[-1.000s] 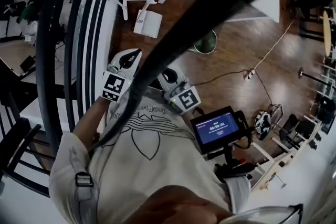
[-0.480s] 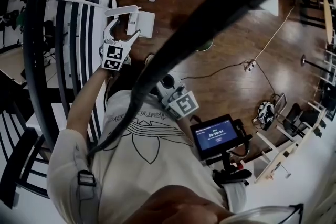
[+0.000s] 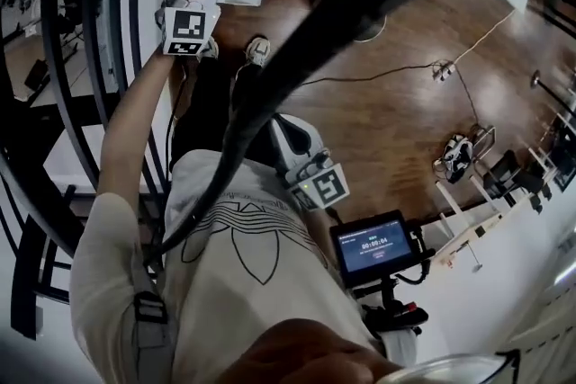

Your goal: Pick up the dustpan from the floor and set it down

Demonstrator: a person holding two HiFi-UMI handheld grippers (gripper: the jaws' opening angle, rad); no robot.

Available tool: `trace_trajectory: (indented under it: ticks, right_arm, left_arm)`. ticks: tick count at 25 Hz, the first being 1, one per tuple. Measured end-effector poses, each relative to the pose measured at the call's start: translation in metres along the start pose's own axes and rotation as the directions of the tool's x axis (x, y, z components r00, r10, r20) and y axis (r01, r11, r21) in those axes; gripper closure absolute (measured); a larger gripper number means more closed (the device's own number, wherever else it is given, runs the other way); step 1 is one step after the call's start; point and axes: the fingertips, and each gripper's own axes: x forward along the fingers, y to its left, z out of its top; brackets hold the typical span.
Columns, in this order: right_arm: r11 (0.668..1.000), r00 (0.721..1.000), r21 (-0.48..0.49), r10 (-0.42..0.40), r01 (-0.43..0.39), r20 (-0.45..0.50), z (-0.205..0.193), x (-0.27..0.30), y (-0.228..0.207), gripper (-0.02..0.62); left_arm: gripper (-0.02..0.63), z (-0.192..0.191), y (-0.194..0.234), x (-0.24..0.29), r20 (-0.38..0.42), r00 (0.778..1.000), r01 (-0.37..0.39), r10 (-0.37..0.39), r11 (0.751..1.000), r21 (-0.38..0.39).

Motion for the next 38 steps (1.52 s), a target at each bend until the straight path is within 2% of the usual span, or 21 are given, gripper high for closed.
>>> trace_trajectory:
  ticks: [1,4,6,8,16,22,26,30,35,38]
  right_arm:
    - [1.000,1.000,0.009,-0.005,0.005,0.002,0.000,-0.001,0.001,0.592]
    - [1.000,1.000,0.019,0.001,-0.002,0.025,0.006,0.005,0.004,0.592]
    - [1.000,0.999,0.004,0.017,-0.017,0.048,0.011,0.010,0.005,0.592]
    - [0.999,0.997,-0.024,0.040,-0.039,0.072,0.017,0.015,0.007,0.592]
    - [0.978,0.971,-0.156,0.163,-0.135,0.177,0.053,0.042,0.014,0.592]
    - [0.944,0.948,-0.272,0.246,-0.187,0.201,0.070,0.062,0.020,0.592]
    - [0.936,0.947,-0.290,0.260,-0.198,0.190,0.066,0.066,0.022,0.592]
    - [0.937,0.956,-0.281,0.255,-0.207,0.144,0.055,0.065,0.020,0.592]
    - [0.958,0.969,-0.227,0.209,-0.175,0.133,0.055,0.068,0.017,0.592]
    - [0.970,0.980,-0.191,0.174,-0.153,0.100,0.045,0.056,0.006,0.592]
  left_arm:
    - [0.539,0.005,0.000,-0.004,-0.008,1.000,0.011,-0.011,1.000,-0.017]
    - [0.541,0.011,-0.002,-0.010,-0.081,0.996,0.033,-0.041,0.994,-0.102]
    - [0.541,0.015,-0.005,-0.015,-0.093,0.994,0.043,-0.055,0.991,-0.125]
    - [0.541,0.029,-0.003,-0.025,-0.076,0.996,0.040,-0.050,0.991,-0.125]
    - [0.541,0.124,0.021,-0.084,-0.020,1.000,-0.007,0.004,0.991,-0.130]
    - [0.541,0.151,0.030,-0.096,0.039,0.999,-0.030,0.035,0.993,-0.113]
    - [0.541,0.145,0.030,-0.092,0.038,0.998,-0.035,0.040,0.992,-0.119]
    - [0.541,0.115,0.029,-0.078,0.013,0.999,-0.048,0.050,0.990,-0.132]
    - [0.540,0.087,0.031,-0.058,-0.017,1.000,-0.022,0.020,0.992,-0.127]
    - [0.540,0.066,0.017,-0.046,-0.047,0.999,0.005,-0.011,0.993,-0.121]
